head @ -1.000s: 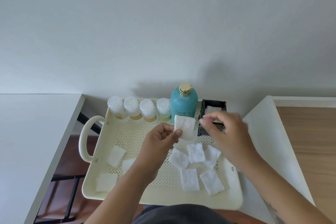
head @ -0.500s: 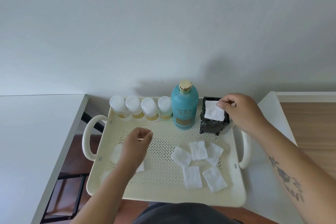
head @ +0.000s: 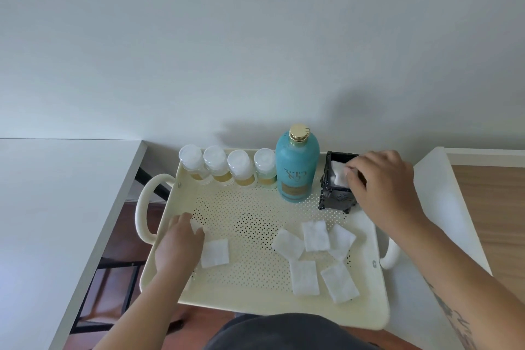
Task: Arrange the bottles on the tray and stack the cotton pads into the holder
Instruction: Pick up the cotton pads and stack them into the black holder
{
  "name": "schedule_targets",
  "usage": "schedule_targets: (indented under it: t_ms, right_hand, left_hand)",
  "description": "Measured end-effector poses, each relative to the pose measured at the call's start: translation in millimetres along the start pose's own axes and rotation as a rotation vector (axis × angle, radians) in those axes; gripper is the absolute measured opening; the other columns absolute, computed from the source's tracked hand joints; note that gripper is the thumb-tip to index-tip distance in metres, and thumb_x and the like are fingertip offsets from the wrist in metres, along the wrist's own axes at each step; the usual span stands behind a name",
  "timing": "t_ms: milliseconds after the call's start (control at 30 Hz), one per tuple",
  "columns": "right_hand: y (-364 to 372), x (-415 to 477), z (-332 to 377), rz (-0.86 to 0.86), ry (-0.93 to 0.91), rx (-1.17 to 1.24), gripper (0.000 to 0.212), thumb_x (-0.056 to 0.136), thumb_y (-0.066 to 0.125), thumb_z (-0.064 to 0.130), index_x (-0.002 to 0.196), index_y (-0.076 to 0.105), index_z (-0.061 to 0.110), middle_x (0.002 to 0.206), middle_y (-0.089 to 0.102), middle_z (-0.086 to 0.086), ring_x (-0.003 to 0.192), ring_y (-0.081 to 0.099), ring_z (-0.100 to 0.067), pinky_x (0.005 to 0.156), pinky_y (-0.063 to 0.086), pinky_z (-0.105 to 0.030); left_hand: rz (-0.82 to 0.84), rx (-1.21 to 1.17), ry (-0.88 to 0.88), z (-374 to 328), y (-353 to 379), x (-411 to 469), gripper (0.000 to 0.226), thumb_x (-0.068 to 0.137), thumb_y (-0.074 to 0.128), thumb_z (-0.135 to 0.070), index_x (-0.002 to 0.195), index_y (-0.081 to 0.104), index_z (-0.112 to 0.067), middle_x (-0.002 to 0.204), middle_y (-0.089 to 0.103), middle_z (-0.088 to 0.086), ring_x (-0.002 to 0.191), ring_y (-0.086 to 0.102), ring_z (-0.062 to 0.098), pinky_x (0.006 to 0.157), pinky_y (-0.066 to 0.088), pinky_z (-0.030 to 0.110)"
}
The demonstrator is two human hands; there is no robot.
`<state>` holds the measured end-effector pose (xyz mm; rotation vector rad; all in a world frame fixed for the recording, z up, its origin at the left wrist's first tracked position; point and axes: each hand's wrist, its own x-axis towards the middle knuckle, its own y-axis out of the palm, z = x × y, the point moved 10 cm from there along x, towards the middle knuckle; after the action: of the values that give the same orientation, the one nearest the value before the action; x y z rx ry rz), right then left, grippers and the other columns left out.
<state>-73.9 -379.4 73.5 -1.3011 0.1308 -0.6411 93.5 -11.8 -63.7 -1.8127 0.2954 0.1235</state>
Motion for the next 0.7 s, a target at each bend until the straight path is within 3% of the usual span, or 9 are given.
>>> schedule_targets:
  t_ms: [100,300,467,600,700]
  right_hand:
    - [12,-9,6,0.059,-0.029,0.002,0.028,0.093,0.046,0.031,0.085,0.071,0.019,0.096,0.073,0.007,0.113,0.053,-0.034,0.091,0.036,-0.043]
    - [38,-13,4,0.196,-0.004,-0.107,0.046,0.095,0.033,0.053,0.089,0.070,0.025,0.105,0.069,0.015,0.129,0.040,-0.031,0.109,0.022,-0.055]
    - [50,-13,-1,0.237,0.011,-0.154,0.062,0.094,0.018,0.064,0.085,0.069,0.029,0.104,0.069,0.016,0.130,0.038,-0.030,0.111,0.014,-0.055]
    - [55,-13,-2,0.272,0.017,-0.162,0.068,0.093,0.011,0.066,0.085,0.069,0.030,0.105,0.068,0.017,0.130,0.040,-0.030,0.112,0.012,-0.055]
    - [46,-13,1,0.200,0.015,-0.137,0.057,0.094,0.023,0.063,0.088,0.068,0.028,0.105,0.069,0.014,0.126,0.044,-0.031,0.109,0.018,-0.054]
  left_hand:
    - [0.025,0.064,-0.031,3,5,0,0.034,0.096,0.050,-0.031,0.127,0.049,-0.017,0.126,0.055,-0.002,0.091,0.057,0.019,0.061,0.039,0.032]
    - [0.019,0.066,-0.029,2,8,-2,0.025,0.096,0.049,-0.026,0.120,0.054,-0.019,0.119,0.055,-0.002,0.076,0.053,0.019,0.055,0.040,0.031]
    - [-0.028,0.015,0.003,-7,-2,-1,0.027,0.095,0.051,-0.025,0.121,0.055,-0.023,0.117,0.058,-0.004,0.077,0.056,0.017,0.056,0.040,0.030]
    - [-0.086,-0.128,0.084,-28,-19,-3,0.003,0.093,0.060,-0.030,0.092,0.058,-0.027,0.092,0.063,-0.010,0.067,0.056,0.010,0.054,0.044,0.029]
    - [-0.058,-0.344,0.114,-45,-27,-9,0.014,0.088,0.067,-0.031,0.080,0.056,-0.029,0.081,0.064,-0.010,0.060,0.055,0.009,0.050,0.039,0.027]
